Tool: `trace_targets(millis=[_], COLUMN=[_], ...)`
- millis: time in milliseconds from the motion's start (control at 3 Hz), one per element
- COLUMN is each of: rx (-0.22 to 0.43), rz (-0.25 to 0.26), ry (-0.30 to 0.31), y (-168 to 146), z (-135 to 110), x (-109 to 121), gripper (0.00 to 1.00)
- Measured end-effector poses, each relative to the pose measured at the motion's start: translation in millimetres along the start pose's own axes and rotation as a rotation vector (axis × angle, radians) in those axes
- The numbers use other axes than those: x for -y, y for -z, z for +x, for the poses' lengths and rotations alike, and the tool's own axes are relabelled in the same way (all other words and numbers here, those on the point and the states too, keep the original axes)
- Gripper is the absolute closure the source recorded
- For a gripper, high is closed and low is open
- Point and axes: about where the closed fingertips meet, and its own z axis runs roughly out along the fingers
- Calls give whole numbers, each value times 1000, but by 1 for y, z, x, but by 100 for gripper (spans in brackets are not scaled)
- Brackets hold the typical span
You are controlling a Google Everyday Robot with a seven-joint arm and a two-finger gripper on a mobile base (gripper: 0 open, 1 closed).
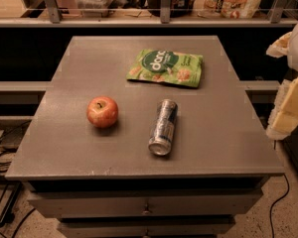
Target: Place redbull can upright
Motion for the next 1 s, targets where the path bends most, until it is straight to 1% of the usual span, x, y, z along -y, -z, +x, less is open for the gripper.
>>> trace_targets(millis=[333,667,1000], rx=[0,65,151], rz=[0,-2,9], ry=[0,-67,-205], y=[0,-7,-18], z=[0,-11,-36], x=[0,-5,-12], gripper=[0,0,0])
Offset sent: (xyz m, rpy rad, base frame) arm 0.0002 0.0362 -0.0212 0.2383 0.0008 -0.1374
